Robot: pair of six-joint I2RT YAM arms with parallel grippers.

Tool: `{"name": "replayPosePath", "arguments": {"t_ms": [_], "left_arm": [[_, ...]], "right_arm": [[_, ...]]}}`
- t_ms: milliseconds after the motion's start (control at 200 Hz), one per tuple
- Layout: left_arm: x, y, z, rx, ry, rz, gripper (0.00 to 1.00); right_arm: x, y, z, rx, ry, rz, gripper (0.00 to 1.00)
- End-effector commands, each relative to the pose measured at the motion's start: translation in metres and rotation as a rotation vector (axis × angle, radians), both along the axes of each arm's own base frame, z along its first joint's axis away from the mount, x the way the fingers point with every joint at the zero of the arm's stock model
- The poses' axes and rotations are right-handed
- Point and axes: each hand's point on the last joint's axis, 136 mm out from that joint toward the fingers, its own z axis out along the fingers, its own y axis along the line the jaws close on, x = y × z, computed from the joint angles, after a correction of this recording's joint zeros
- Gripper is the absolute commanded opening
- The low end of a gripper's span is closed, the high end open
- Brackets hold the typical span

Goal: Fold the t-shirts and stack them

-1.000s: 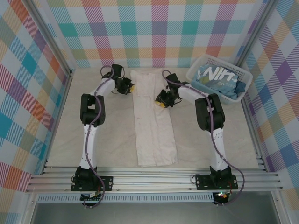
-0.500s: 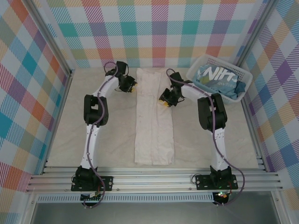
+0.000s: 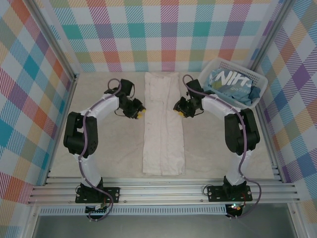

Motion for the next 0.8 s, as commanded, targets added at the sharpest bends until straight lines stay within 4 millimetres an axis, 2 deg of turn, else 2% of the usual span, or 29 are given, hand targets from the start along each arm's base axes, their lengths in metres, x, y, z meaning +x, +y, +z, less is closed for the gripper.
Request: {"name": "replayPosePath", "arguments": {"t_ms": [0, 125, 230, 460, 630, 700, 795], "left_arm": [[-0.012, -0.021, -0.001, -0.050, -0.004, -0.014, 0.26], [-0.009, -0.035, -0.008, -0.041, -0.008, -0.017, 0.25], [-0.006, -0.041, -0.025, -0.030, 0.012, -0.017, 0.25], [-0.003, -0.033, -0.062, 0.057, 0.057, -0.035, 0.24], [0.004, -0.027, -0.079, 0.089, 0.074, -0.030, 0.24], [0.009, -0.025, -0.079, 0.098, 0.068, -0.032, 0.23], [0.014, -0.026, -0.068, 0.106, 0.047, -0.050, 0.24]], "right_arm": [[-0.016, 0.018, -0.011, 0.042, 0.034, 0.031, 0.33], [-0.019, 0.017, -0.033, 0.027, 0.081, 0.025, 0.32], [-0.017, 0.018, -0.047, 0.017, 0.107, 0.030, 0.32], [-0.010, 0.012, -0.068, -0.029, 0.155, 0.021, 0.32], [-0.001, 0.009, -0.072, -0.041, 0.167, 0.025, 0.32], [0.002, 0.009, -0.069, -0.044, 0.166, 0.032, 0.32], [0.006, 0.011, -0.059, -0.039, 0.135, 0.048, 0.32]]}}
